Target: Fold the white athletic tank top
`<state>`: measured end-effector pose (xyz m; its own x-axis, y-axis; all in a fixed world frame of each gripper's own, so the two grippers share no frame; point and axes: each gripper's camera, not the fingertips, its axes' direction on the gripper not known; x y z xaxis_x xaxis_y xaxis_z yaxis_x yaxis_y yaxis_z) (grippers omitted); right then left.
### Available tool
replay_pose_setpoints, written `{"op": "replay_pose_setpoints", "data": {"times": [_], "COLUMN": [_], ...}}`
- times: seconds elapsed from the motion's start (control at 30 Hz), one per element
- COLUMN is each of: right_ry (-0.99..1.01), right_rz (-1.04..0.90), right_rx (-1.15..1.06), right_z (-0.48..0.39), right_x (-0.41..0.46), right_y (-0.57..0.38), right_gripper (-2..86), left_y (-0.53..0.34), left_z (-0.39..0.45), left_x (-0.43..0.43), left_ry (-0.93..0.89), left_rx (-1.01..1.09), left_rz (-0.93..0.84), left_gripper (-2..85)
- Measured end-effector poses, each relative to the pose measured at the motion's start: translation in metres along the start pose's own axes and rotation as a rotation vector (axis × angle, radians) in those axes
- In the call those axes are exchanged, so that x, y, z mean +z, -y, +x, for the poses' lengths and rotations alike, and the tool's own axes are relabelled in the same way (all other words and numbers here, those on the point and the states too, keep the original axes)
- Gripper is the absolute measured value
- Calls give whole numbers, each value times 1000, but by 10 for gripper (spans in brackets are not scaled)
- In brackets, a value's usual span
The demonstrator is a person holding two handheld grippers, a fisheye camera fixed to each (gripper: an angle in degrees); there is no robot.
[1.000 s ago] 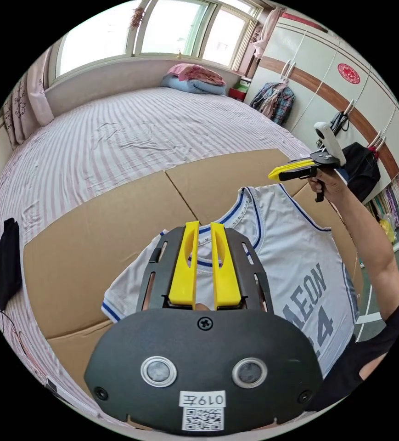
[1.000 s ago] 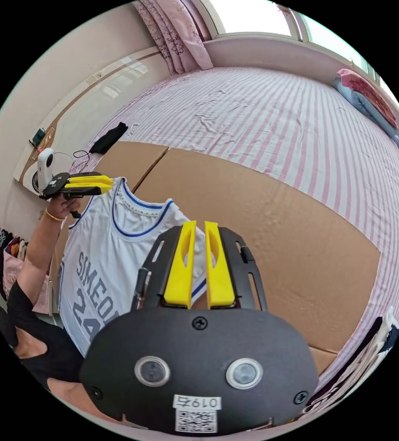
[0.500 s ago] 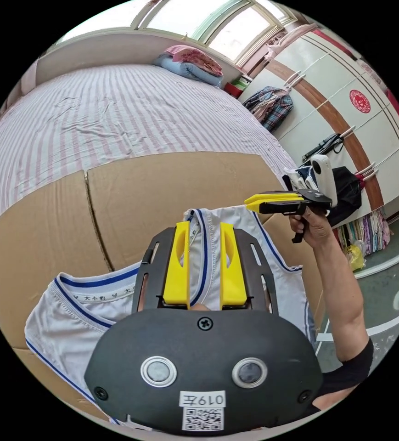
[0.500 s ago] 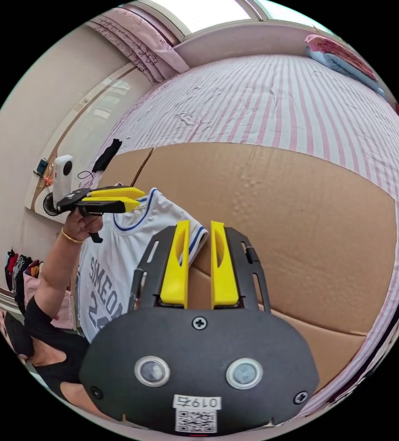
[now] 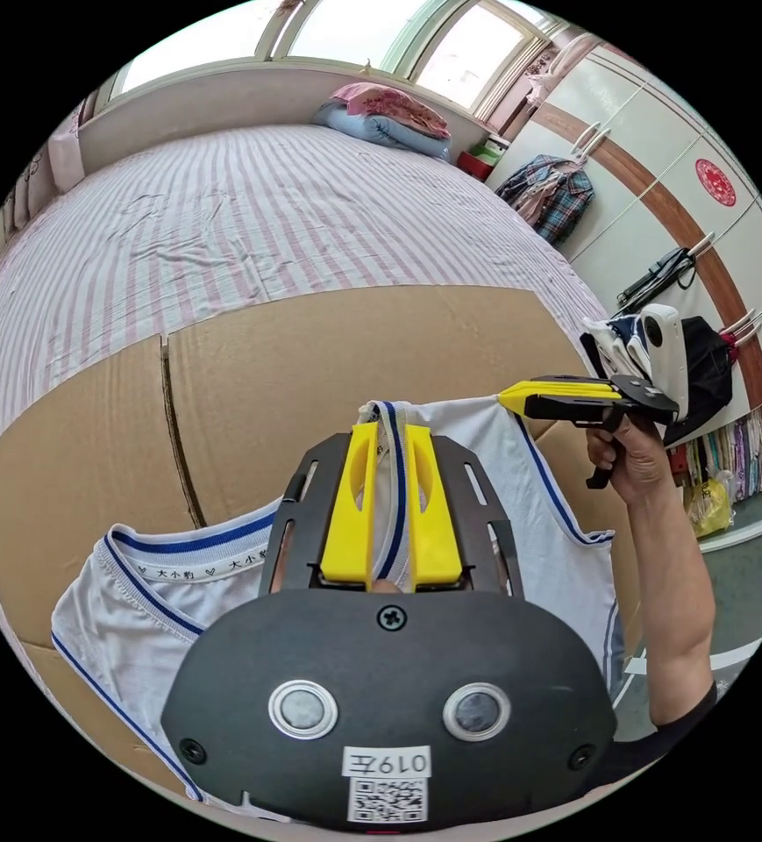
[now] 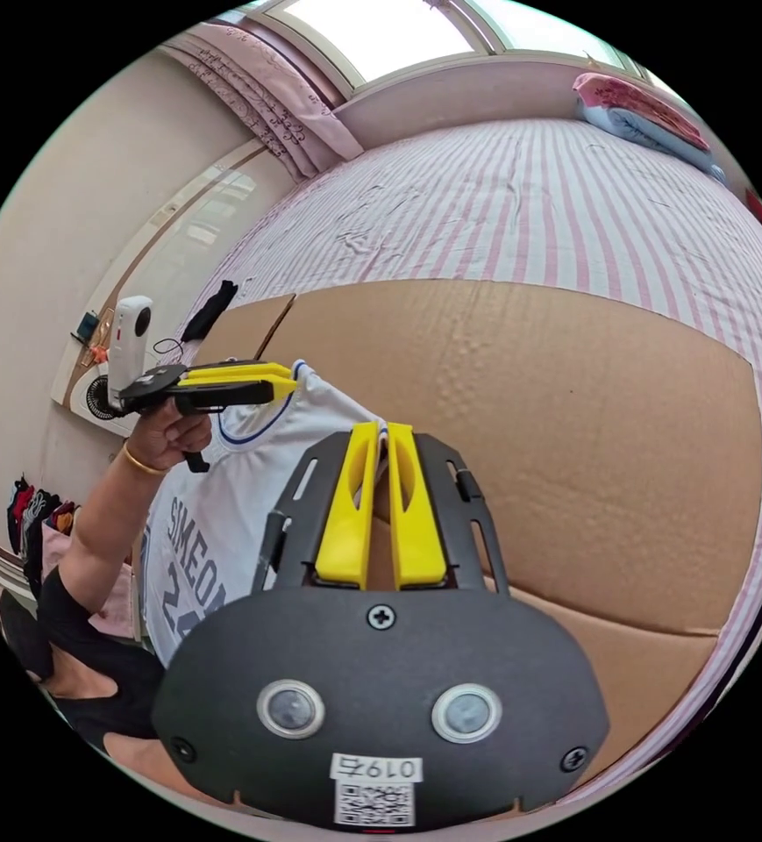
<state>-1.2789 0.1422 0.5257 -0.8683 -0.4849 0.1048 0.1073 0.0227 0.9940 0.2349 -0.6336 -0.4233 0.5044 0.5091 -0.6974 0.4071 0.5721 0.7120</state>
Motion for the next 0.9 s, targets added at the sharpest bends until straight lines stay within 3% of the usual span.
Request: {"op": "replay_pose_setpoints", "data": {"times": [0.2, 0.43, 0.9], "right_ry": [-101, -64, -151], "right_rz": [64, 19, -110], "right_rx": [9, -247, -223], "right_z": [-14, -100, -145], "right_x": [-22, 0, 61], "right_y": [3, 38, 78], "right_gripper": [50, 72, 70], "left_y": [-2, -42, -82], "left_z": [-20, -64, -62], "left_x": [-42, -111, -85], "left_ry": [-72, 126, 334], "left_rx": [40, 127, 152], "left_rz": [33, 88, -56], "left_gripper": [70, 74, 59]}}
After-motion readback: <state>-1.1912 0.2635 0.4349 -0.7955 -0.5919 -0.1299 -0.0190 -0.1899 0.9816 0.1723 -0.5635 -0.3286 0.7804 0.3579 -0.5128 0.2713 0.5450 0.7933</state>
